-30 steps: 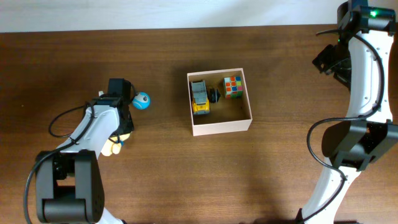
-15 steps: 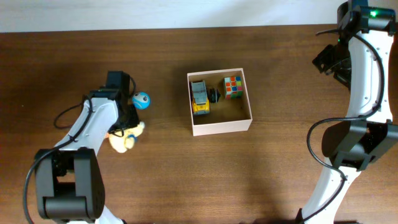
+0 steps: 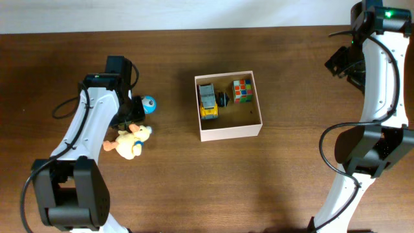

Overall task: Pack container
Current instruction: 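Lower the left gripper and close it on the plush chick, then lift the yellow plush chick and carry it right over the box, then lower the chick into the box and open the left gripper, then raise the left gripper and move it left over the blue ball, then lower the left gripper and close it on the blue ball, then carry the blue ball right and lower it into the box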

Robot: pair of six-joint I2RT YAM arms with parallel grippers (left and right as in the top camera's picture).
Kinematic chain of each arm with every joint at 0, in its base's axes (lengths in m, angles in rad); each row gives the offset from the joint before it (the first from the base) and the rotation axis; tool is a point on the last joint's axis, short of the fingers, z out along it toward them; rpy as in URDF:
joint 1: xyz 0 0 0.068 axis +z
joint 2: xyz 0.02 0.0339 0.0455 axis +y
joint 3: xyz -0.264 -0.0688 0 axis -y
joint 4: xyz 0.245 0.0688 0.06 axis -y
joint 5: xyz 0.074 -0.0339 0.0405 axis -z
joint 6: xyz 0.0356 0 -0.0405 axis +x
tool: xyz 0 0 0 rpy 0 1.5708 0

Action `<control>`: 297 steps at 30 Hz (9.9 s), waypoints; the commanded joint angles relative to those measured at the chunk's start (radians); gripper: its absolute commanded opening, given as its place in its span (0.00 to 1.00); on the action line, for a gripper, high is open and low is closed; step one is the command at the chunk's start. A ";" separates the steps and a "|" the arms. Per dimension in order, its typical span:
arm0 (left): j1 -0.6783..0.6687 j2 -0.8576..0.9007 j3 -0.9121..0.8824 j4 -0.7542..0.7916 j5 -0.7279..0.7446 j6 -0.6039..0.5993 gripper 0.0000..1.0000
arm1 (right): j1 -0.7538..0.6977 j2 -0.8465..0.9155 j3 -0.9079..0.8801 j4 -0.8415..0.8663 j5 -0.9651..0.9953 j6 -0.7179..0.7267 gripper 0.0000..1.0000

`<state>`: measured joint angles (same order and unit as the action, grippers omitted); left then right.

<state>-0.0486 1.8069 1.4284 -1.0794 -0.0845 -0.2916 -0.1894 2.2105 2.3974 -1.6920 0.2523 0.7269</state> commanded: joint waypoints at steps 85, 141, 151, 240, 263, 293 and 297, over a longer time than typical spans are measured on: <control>-0.075 0.220 0.550 -0.290 0.625 0.326 0.16 | -0.005 0.001 0.016 -0.002 0.002 0.007 0.99; -0.671 0.409 0.550 0.186 0.044 0.209 0.17 | -0.005 0.001 0.016 -0.002 0.002 0.007 0.99; -0.671 0.409 0.550 0.190 0.044 0.209 0.58 | -0.005 0.001 0.016 -0.002 0.002 0.007 0.99; -0.107 0.540 0.417 -0.016 -0.047 0.057 0.66 | -0.005 0.001 0.016 -0.002 0.002 0.007 0.99; -0.105 0.540 0.417 0.123 -0.047 0.057 0.55 | -0.005 0.001 0.016 -0.002 0.003 0.007 0.99; -0.116 0.539 0.806 -0.334 0.140 0.058 0.36 | -0.005 0.001 0.016 -0.002 0.003 0.007 0.99; -0.142 0.539 0.909 -0.460 0.175 0.074 0.36 | -0.005 0.001 0.016 -0.002 0.002 0.007 0.99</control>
<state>-0.1654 2.3455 2.2692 -1.4990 0.0349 -0.2356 -0.1894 2.2108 2.3974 -1.6924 0.2523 0.7269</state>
